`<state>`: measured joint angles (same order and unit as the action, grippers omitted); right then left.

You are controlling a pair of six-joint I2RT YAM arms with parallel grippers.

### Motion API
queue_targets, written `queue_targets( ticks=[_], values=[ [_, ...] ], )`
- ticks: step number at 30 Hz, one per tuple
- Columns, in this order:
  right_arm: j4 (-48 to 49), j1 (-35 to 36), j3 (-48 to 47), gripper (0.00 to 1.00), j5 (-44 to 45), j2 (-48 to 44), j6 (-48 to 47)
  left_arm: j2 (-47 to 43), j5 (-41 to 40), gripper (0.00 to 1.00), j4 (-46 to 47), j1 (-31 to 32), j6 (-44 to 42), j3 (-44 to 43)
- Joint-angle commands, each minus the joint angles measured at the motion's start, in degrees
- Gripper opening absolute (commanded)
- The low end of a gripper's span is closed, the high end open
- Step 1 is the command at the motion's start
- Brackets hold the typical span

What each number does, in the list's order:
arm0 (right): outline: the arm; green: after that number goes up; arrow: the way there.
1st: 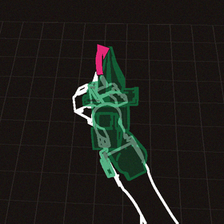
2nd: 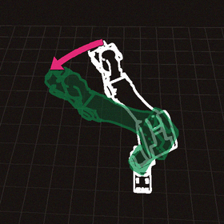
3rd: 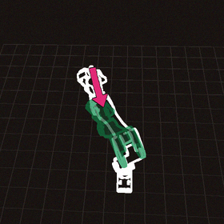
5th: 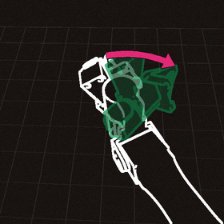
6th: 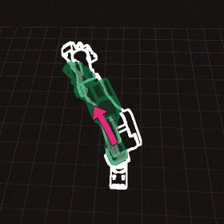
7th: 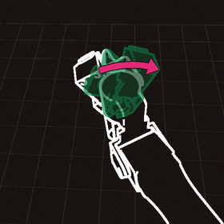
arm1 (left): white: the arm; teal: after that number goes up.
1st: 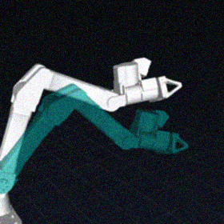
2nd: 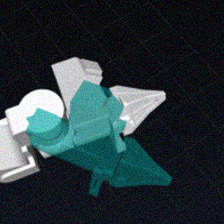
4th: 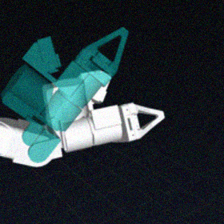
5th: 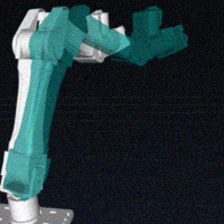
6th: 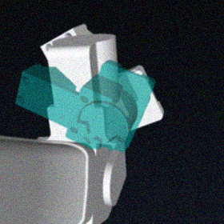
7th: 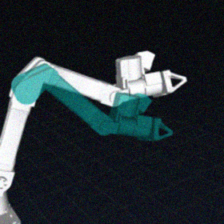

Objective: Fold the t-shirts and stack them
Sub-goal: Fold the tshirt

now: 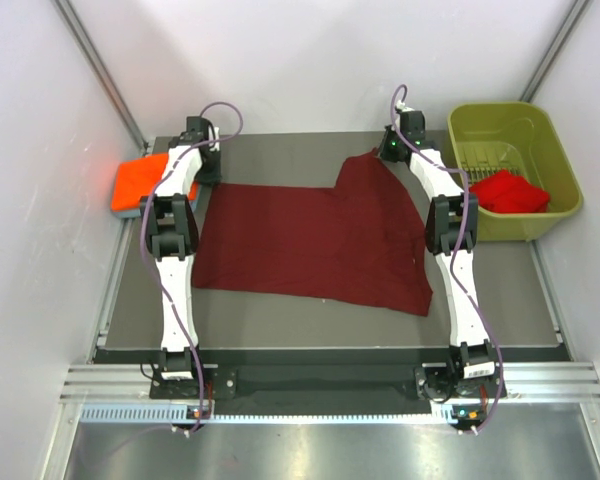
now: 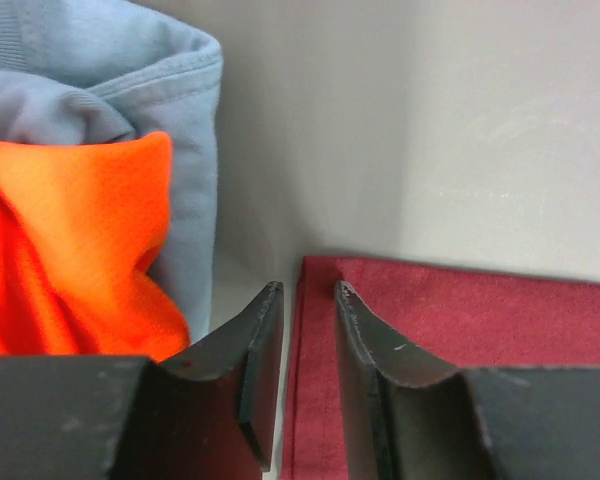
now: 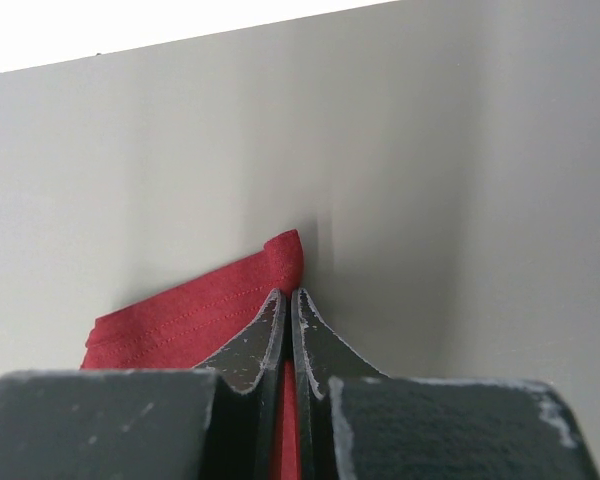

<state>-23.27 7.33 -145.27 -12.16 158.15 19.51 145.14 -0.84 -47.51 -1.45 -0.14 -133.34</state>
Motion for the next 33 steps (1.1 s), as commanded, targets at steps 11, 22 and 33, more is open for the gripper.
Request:
queue_targets(
  ticks=[11, 22, 33],
  values=[
    [0.9, 0.0, -0.4, 0.0, 2.9, -5.9, -3.7, -0.2, 3.2, 0.0, 0.6, -0.1, 0.0, -2.1],
    [-1.8, -0.5, 6.6, 0.0, 2.3, -19.0, -6.6, -10.6, 2.5, 0.0, 0.5, -0.5, 0.1, 1.1],
    [-5.3, -0.6, 13.3, 0.0, 0.8, -26.9, -6.7, -16.6, 8.4, 0.0, -0.1, -3.8, 0.1, 5.6]
  ],
)
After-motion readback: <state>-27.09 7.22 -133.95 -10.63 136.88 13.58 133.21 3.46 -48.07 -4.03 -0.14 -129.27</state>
